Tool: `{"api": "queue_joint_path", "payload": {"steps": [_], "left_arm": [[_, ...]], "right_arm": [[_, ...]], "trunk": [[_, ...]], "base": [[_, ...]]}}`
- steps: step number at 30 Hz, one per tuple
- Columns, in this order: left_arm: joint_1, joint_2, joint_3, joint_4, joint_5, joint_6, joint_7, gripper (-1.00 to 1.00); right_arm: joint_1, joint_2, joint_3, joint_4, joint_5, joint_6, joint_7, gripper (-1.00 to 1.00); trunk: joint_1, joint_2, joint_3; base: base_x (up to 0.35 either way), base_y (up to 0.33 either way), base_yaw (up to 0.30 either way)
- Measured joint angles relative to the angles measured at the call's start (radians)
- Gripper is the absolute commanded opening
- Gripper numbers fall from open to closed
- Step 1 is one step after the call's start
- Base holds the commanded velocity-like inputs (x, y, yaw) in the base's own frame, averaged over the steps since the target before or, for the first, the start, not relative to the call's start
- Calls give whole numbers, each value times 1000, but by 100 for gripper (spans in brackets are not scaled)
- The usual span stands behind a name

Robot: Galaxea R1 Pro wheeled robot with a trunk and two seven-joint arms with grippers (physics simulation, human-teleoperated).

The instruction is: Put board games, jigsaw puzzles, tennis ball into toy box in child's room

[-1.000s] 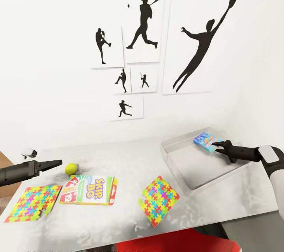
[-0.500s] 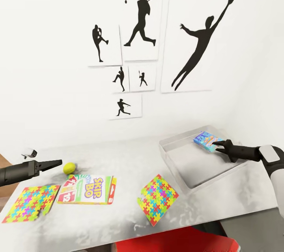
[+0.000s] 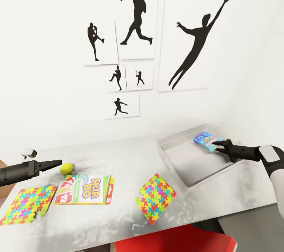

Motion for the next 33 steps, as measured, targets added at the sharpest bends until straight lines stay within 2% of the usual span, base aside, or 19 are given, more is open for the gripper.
{"api": "queue_joint_path", "payload": {"steps": [24,33], "left_arm": [[0,0,1,0,0,0,0,100],[0,1,1,0,0,0,0,100]], "right_arm": [[-3,0,0,-1,1,0,0,-100],[-27,-2,-1,-8,-3,0,0,-100]], "trunk": [[0,0,-33],[0,0,-46]], "base": [[0,0,0],[0,0,0]]}}
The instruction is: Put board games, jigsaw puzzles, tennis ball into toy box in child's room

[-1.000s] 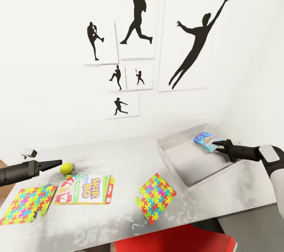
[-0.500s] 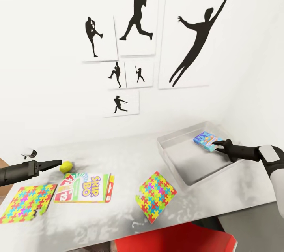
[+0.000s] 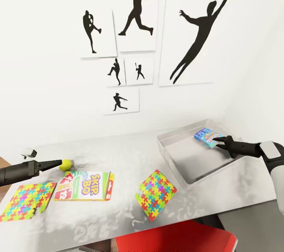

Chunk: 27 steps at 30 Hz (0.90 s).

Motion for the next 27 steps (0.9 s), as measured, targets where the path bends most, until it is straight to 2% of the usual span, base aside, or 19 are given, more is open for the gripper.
{"api": "queue_joint_path", "payload": {"steps": [7,8,18,27], "left_arm": [[0,-8,0,4,0,1,0,100],[0,-8,0,4,0,0,0,100],[0,-7,0,4,0,0,0,100],[0,-7,-1,4,0,1,0,100]], "right_arm": [[-22,5,-6,-23,-6,-24,-23,-100],[-20,5,-7,-28,-5,-30,-30,100],[-10,3,-7,-77,-8,-86,2,100],[-10,3,-6,-78,-8,-89,2,100]], "trunk": [[0,0,-1],[0,0,-1],[0,0,-1],[0,0,-1]], "base": [[0,0,0],[0,0,0],[0,0,0],[0,0,0]]}}
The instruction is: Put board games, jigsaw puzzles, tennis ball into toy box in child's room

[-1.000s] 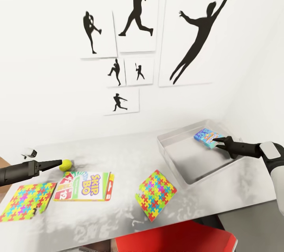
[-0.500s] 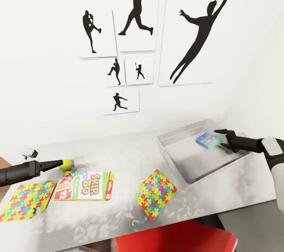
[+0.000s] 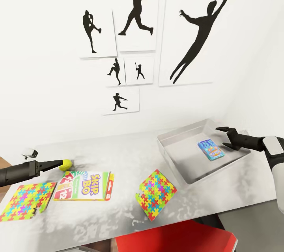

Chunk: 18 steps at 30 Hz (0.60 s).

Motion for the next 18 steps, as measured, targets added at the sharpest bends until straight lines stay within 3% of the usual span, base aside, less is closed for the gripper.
{"api": "queue_joint_path", "payload": {"steps": [18], "left_arm": [[0,1,1,0,1,0,0,100]], "right_arm": [[1,-2,0,-1,0,10,4,100]], "trunk": [[0,0,0]], "base": [[0,0,0]]}}
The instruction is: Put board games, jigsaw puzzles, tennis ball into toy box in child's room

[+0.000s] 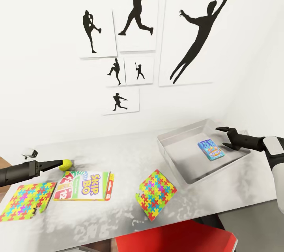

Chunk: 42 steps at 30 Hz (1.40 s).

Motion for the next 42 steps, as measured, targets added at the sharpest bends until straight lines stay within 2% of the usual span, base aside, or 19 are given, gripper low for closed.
{"api": "queue_joint_path", "payload": {"steps": [14,18,27,31,39,42], "left_arm": [[0,1,0,0,1,0,0,100],[0,1,1,0,2,0,0,100],[0,1,1,0,3,-1,0,100],[0,1,1,0,2,-1,0,100],[0,2,1,0,2,-1,0,100],[0,2,1,0,3,-1,0,100]], "right_arm": [[3,1,1,-1,-2,5,11,100],[4,1,1,-2,-2,5,38,100],[9,0,7,-7,-1,4,190,100],[16,-1,8,-57,-1,7,239,100],[62,-2,6,-169,1,47,393,100],[112,-3,3,-208,3,56,461,100]], "trunk": [[0,0,0],[0,0,0],[0,0,11],[0,0,17],[0,0,30],[0,0,34]], "base": [[-22,0,0],[-11,0,0],[-2,0,-1],[0,0,-58],[0,0,-104],[0,0,-120]]}}
